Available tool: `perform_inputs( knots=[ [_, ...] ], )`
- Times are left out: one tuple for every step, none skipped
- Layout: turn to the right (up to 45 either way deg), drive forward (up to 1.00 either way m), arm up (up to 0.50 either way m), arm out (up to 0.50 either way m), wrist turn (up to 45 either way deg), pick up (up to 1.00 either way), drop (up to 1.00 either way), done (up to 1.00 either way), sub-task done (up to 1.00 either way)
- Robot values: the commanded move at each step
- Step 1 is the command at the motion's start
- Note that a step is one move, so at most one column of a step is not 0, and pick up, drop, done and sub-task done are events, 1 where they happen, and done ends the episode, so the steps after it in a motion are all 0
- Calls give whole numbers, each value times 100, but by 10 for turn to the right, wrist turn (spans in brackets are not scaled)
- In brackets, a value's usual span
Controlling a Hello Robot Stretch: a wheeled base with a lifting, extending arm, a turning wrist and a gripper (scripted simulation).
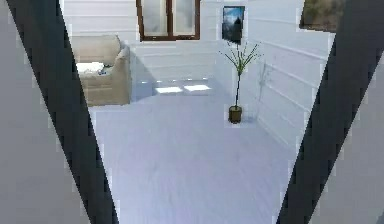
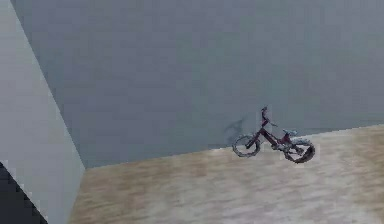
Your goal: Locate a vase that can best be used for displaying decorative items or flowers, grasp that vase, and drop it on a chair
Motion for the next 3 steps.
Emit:
perform_inputs(
  knots=[
    [450, 0, 0, 0, 0, 0, 0, 0, 0],
    [450, 0, 0, 0, 0, 0, 0, 0, 0],
    [0, 25, 0, 0, 0, 0, 0, 0, 0]
  ],
)
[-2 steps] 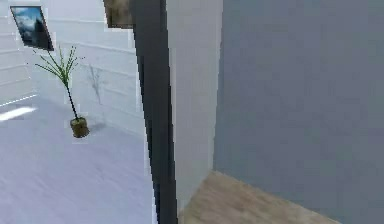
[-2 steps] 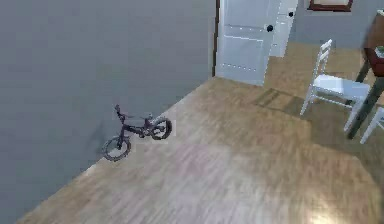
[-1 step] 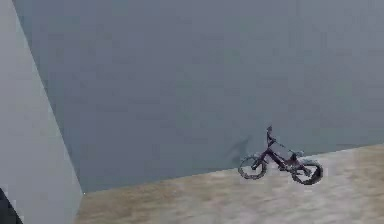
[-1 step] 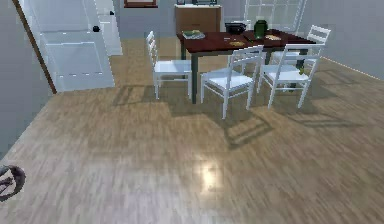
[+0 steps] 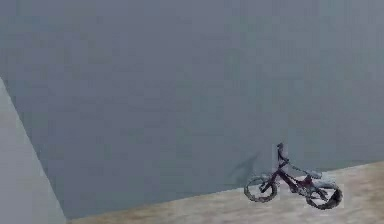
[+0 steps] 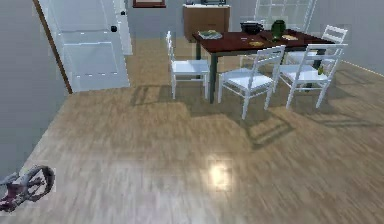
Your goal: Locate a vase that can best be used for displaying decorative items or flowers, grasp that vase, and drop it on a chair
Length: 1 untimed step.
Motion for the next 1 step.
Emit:
perform_inputs(
  knots=[
    [-450, 0, 0, 0, 0, 0, 0, 0, 0]
  ],
)
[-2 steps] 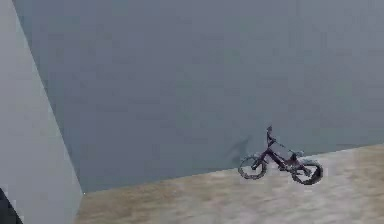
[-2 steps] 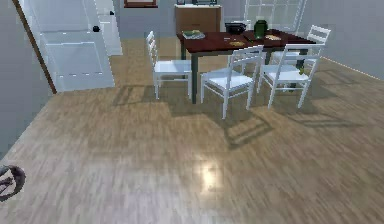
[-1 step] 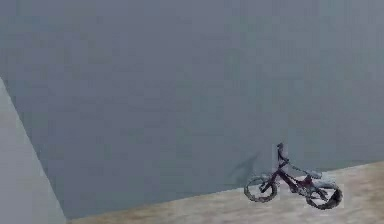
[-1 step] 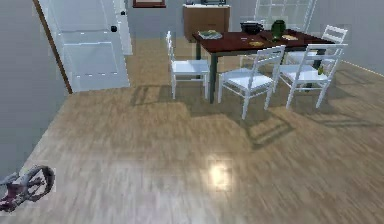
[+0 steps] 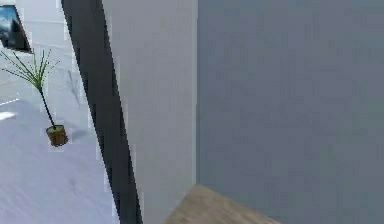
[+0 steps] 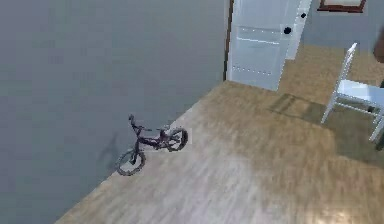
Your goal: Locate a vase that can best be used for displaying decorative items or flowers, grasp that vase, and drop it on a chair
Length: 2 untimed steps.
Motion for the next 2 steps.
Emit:
perform_inputs(
  knots=[
    [-450, 0, 0, 0, 0, 0, 0, 0, 0],
    [-30, 0, 0, 0, 0, 0, 0, 0, 0]
  ],
)
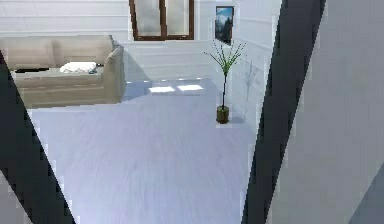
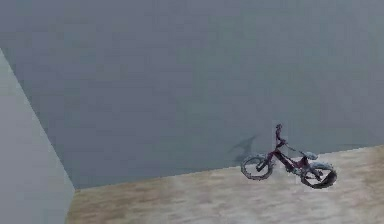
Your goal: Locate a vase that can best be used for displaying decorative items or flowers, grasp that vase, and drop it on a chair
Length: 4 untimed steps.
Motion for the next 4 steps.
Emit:
perform_inputs(
  knots=[
    [0, 100, 0, 0, 0, 0, 0, 0, 0],
    [-300, 0, 0, 0, 0, 0, 0, 0, 0],
    [0, 5, 0, 0, 0, 0, 0, 0, 0],
    [-450, 0, 0, 0, 0, 0, 0, 0, 0]
  ],
)
